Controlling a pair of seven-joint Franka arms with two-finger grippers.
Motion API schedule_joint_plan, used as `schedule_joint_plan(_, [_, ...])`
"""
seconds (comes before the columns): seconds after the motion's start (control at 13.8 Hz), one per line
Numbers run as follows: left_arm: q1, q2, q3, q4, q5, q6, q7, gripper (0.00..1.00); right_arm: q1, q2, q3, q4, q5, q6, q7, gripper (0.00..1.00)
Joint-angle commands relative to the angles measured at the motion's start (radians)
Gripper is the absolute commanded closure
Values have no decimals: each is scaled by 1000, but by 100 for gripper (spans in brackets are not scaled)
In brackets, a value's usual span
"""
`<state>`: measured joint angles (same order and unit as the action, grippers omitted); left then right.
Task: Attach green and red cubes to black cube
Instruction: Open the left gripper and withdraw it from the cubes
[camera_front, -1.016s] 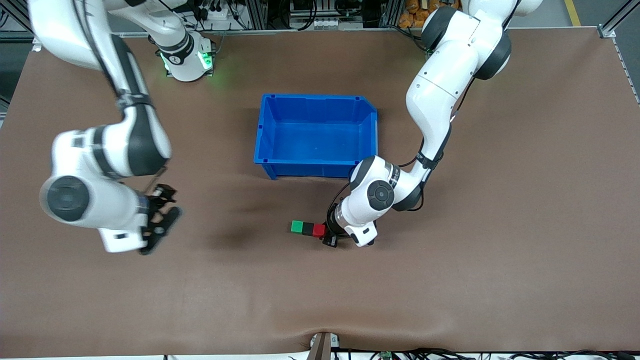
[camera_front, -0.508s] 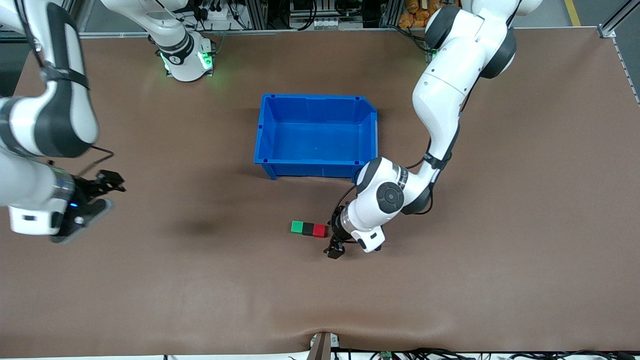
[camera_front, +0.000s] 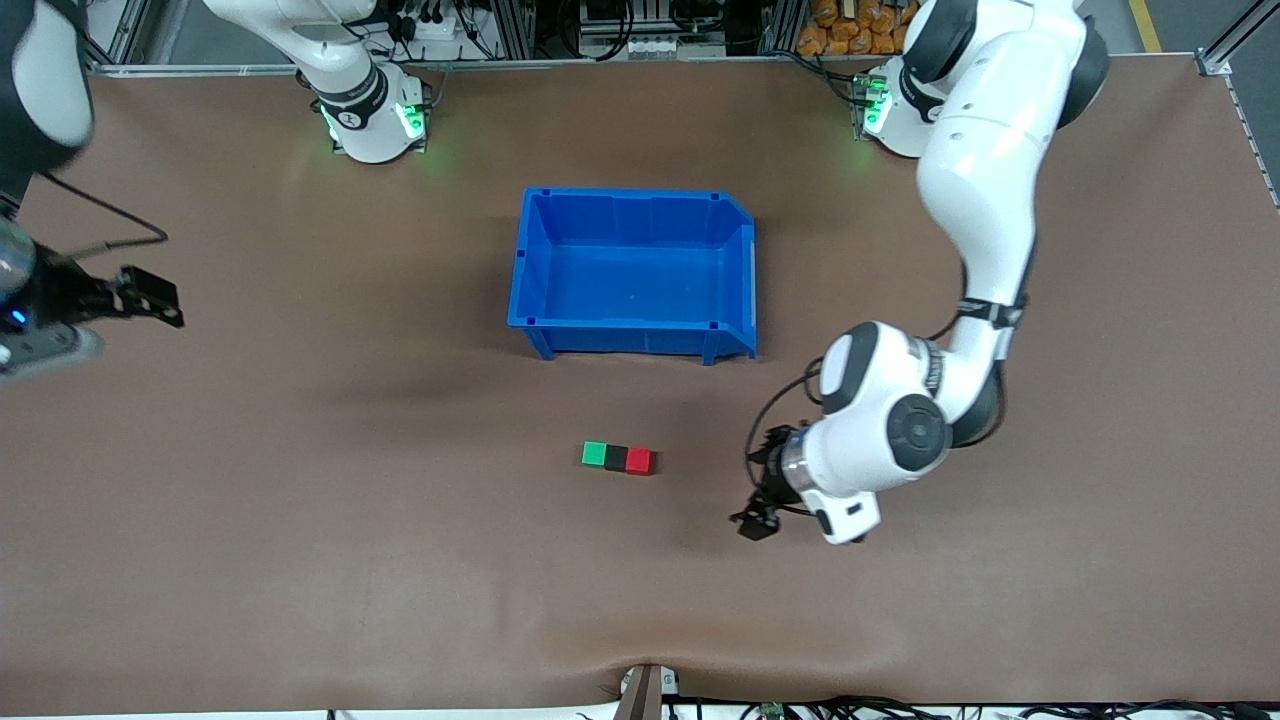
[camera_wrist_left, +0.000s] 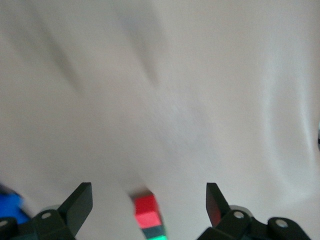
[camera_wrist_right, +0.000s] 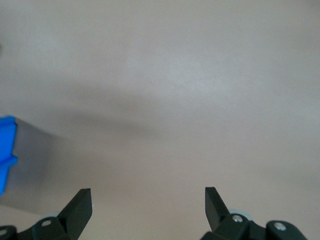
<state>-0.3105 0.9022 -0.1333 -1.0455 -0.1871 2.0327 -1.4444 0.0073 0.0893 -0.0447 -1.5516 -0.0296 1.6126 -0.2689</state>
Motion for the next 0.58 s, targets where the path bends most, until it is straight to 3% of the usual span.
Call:
schedule_joint_plan(0.0, [49, -69, 3, -22, 73, -113, 144, 0, -12, -92, 9, -50, 8, -19, 121, 0])
schedule_joint_plan(0.22, [118, -140, 14, -22, 80, -198, 358, 0, 15, -106, -24, -27, 16, -75, 282, 0])
schedule_joint_plan(0.44, [162, -199, 11, -22, 150, -256, 493, 0, 57, -100, -131, 50, 101, -163, 295, 0])
schedule_joint_plan(0.51, [168, -216, 9, -22, 170, -284, 533, 0, 60, -100, -141, 50, 103, -165, 283, 0])
